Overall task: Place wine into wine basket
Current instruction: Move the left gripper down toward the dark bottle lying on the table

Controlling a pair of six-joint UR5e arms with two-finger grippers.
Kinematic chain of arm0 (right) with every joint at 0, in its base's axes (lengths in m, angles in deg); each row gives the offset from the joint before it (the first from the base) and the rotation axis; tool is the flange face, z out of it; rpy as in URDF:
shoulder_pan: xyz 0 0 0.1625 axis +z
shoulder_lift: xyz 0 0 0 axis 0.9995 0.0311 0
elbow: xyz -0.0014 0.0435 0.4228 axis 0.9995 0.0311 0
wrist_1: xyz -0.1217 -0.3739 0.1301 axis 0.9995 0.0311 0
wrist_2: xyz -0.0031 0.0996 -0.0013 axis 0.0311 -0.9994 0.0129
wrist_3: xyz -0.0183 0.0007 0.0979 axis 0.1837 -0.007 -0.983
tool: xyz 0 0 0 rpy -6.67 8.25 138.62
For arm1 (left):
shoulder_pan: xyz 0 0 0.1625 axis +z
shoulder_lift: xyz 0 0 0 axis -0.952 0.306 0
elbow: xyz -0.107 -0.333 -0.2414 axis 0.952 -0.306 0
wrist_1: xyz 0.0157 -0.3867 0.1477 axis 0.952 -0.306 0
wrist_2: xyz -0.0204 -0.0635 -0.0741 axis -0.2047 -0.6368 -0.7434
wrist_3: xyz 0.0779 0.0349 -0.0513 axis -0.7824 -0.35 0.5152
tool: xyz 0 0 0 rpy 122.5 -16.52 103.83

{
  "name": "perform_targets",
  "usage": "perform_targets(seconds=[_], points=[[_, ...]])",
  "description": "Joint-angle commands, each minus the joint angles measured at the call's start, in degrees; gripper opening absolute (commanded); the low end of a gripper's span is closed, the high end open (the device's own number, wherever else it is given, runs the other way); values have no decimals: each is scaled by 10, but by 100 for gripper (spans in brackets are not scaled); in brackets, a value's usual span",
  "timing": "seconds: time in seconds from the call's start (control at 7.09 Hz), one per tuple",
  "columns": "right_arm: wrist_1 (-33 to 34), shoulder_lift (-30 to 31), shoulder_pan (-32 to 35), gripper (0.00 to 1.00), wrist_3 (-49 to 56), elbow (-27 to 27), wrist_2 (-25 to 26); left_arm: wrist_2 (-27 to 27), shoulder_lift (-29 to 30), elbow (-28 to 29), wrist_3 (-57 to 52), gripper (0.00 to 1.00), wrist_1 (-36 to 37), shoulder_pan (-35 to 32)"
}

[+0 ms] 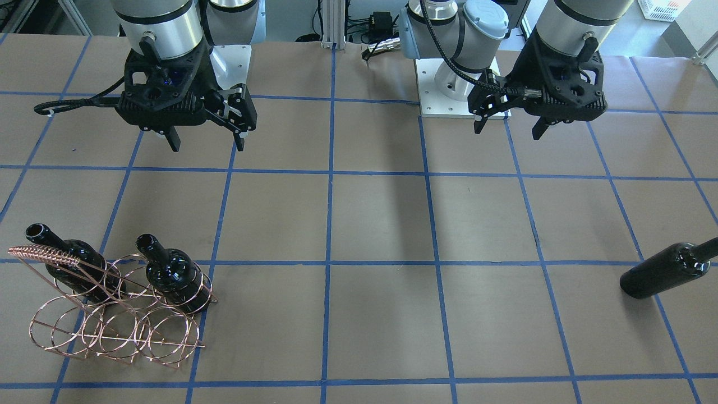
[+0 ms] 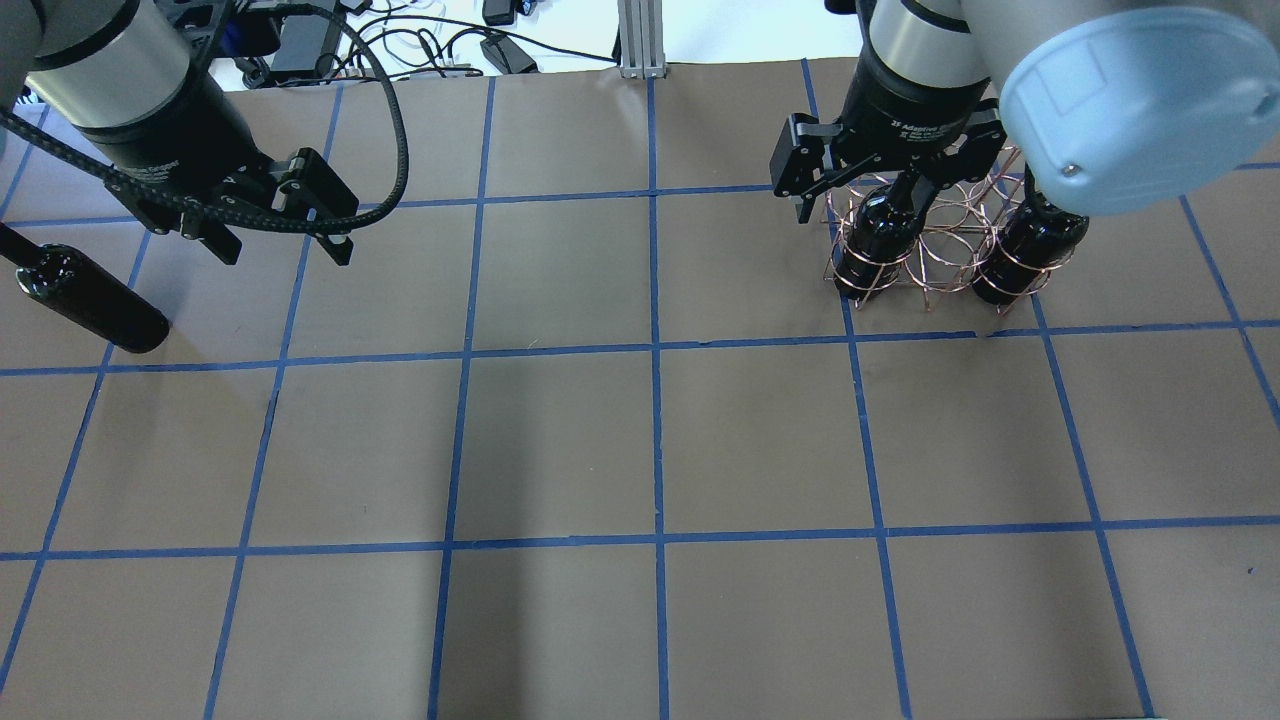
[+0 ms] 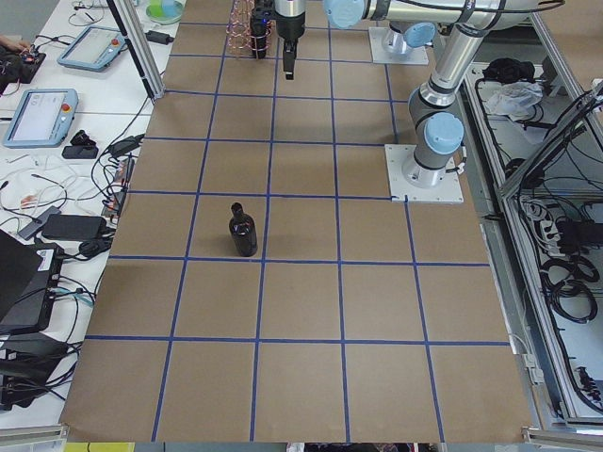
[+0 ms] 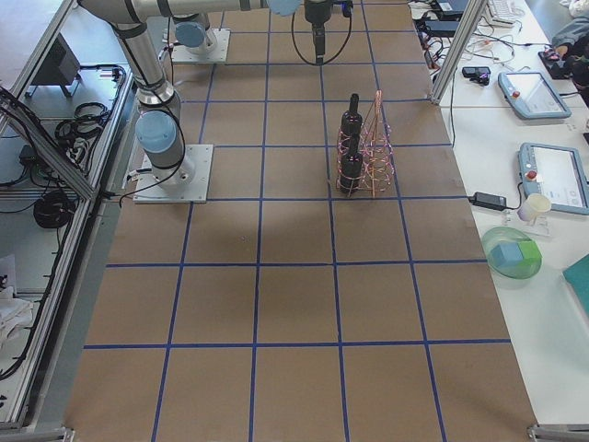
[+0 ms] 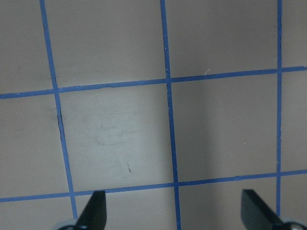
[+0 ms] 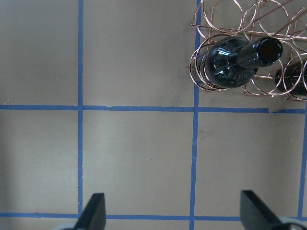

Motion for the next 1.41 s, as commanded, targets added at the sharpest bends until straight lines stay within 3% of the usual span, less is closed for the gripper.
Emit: perform_targets(seconds=[0.0, 1.27], points=[[0, 0, 0, 100, 0, 0, -1, 0, 0, 0, 0, 100, 0, 0], [0, 1, 0, 100, 0, 0, -1, 1, 1, -1, 0, 100, -1, 11]])
